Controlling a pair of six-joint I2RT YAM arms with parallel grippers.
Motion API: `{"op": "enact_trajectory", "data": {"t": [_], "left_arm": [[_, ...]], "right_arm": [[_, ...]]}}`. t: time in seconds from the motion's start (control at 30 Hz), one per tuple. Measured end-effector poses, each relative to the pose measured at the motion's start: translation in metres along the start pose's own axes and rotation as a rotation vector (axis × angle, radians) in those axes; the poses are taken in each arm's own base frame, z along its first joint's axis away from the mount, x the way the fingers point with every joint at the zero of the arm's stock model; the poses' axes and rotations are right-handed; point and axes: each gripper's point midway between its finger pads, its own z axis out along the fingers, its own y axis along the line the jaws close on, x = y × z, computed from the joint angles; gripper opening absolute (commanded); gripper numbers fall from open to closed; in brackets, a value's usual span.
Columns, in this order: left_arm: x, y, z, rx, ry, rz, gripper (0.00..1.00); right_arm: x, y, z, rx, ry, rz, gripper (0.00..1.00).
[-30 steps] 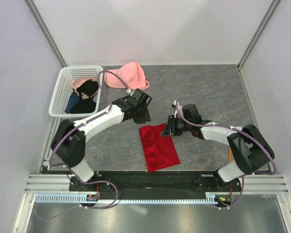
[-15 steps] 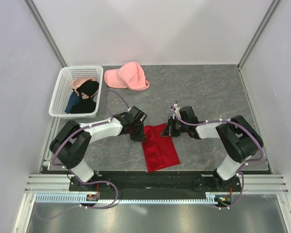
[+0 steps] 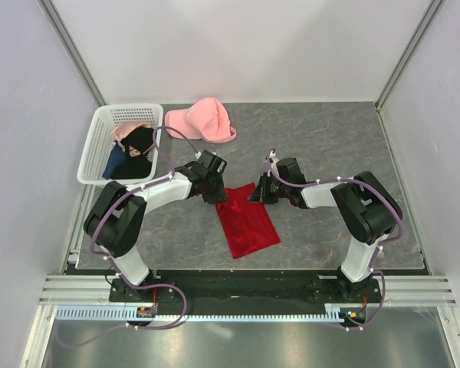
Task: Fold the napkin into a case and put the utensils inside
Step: Fold the lower triangle-folded napkin at the center of the board.
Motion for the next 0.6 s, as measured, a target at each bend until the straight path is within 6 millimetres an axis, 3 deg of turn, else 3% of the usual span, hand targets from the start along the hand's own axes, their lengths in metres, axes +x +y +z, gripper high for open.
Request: {"op": "enact_trajectory", "data": {"t": [0.13, 0.27, 0.43, 0.6], "left_arm": [[0.007, -0.012, -0.016, 0.03, -0.005, 0.088, 0.38], [0.035, -0.042, -0.038, 0.107, 0.01, 0.193, 0.4], [0.094, -0.077, -0.059, 0.197, 0.062, 0.35, 0.39], [0.147, -0.086, -0.062, 0.195, 0.081, 0.5, 0.38]], "right_arm": [[0.005, 0.002, -0.012, 0.024, 0.03, -0.004, 0.28], [0.012, 0.018, -0.032, -0.01, 0.048, -0.033, 0.34], [0.051, 0.039, -0.055, -0.078, 0.116, -0.065, 0.28], [0.098, 0.041, -0.064, -0.119, 0.217, -0.038, 0.18]]}}
